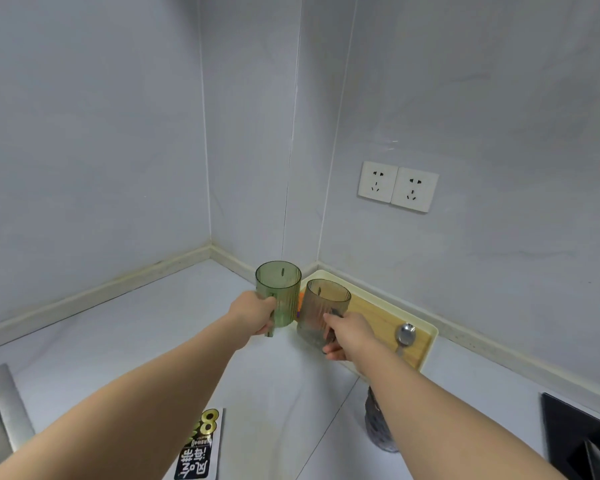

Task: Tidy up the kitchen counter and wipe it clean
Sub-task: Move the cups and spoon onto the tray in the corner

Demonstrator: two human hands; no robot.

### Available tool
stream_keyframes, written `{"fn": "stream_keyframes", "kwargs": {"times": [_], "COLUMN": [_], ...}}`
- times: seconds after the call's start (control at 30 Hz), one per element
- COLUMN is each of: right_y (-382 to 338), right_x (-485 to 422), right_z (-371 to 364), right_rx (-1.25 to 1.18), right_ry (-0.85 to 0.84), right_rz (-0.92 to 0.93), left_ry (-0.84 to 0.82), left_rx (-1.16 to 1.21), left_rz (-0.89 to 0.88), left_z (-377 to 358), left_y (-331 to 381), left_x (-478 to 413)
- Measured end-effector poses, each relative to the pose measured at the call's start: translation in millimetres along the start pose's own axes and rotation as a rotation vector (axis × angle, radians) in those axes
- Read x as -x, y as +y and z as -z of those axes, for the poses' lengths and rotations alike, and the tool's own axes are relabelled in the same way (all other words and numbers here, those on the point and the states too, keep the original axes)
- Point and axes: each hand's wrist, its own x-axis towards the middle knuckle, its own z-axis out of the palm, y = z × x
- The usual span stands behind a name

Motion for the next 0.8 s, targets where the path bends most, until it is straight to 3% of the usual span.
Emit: {"fn": "stream_keyframes", "kwargs": {"times": [0.33,0.8], "right_y": [-5,16], "right_x": [-51,-161], "right_z": [38,43], "right_rx": [-0.145,-0.078], "right_ry": [0.108,0.116], "right_rz": [0.016,-0.078], "left_ry": [-0.052,-0.091], "left_rx": [0.057,0.082], "left_rz": [-0.023,0.104], "left_z": [-46,-110], "left_y": [44,45], "left_x": [-48,-160]}}
